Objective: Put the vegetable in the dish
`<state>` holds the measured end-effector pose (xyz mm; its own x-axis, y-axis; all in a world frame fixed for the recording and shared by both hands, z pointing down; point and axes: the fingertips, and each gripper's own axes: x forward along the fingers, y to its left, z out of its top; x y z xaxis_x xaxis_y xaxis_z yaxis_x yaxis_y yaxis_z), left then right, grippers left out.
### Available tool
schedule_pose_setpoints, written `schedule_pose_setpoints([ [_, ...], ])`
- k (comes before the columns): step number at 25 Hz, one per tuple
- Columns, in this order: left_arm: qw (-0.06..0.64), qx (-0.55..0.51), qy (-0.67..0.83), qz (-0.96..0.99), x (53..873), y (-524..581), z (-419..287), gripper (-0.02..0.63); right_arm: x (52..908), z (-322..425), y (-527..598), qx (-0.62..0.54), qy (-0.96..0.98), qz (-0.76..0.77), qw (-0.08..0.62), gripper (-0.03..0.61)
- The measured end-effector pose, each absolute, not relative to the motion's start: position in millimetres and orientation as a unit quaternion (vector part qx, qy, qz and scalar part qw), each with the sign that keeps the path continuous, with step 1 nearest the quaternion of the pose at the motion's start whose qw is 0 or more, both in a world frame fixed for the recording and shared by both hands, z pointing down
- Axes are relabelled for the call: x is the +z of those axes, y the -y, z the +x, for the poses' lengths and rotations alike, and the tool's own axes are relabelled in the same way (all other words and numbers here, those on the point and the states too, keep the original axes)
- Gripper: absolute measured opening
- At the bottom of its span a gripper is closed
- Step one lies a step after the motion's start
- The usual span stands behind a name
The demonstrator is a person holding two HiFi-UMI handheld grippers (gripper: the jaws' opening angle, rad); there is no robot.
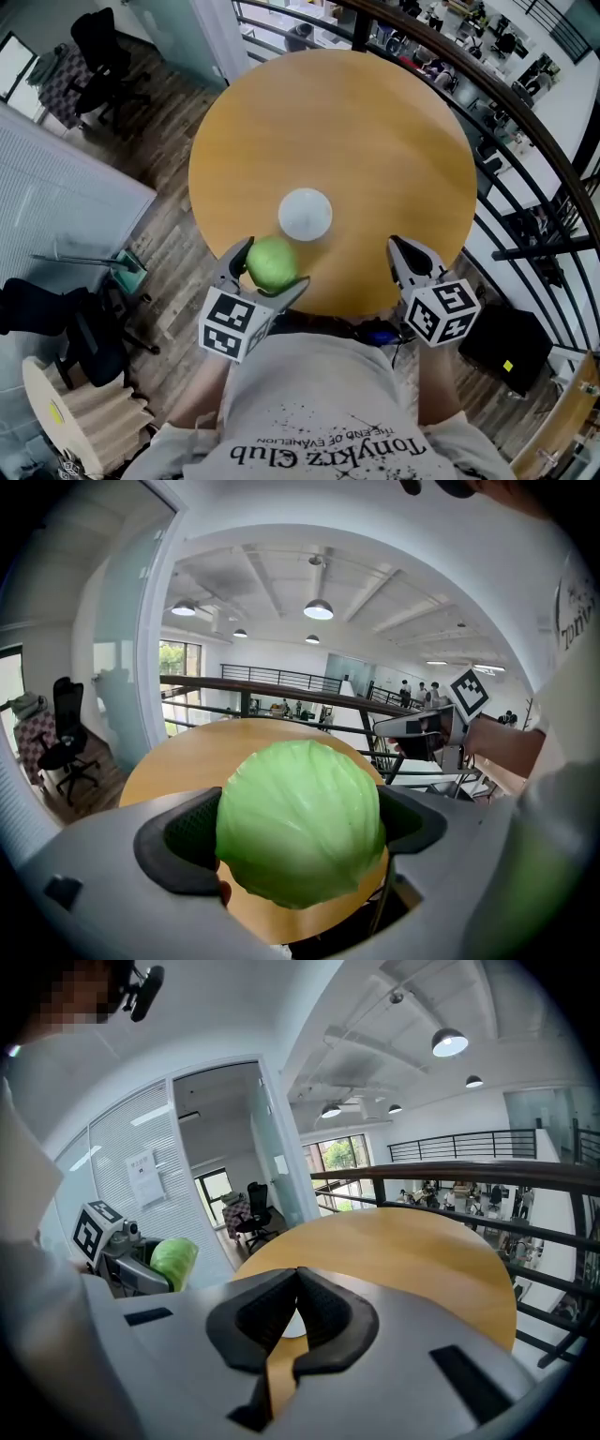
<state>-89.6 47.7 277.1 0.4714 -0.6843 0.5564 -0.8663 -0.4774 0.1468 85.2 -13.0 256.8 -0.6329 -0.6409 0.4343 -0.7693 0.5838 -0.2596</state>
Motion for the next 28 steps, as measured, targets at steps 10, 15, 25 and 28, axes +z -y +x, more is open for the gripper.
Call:
schedule_pose_setpoints([
  [10,0.229,0.231,0.46,0.826,299,-28,-99,0.502,278,78,26,0.234,0.872,0.399,0.162,0.017],
  [15,0.24,0.238,0.457,0.823,312,-16,-110,0.502,282,65,37,0.237,0.872,0.397,0.161,0.015],
  [25,0.246,0.254,0.445,0.823,341,15,-107,0.502,314,58,49,0.255,0.866,0.395,0.169,0.017],
  [28,0.249,0.257,0.442,0.823,348,22,-105,0.502,321,57,52,0.258,0.865,0.396,0.171,0.017],
])
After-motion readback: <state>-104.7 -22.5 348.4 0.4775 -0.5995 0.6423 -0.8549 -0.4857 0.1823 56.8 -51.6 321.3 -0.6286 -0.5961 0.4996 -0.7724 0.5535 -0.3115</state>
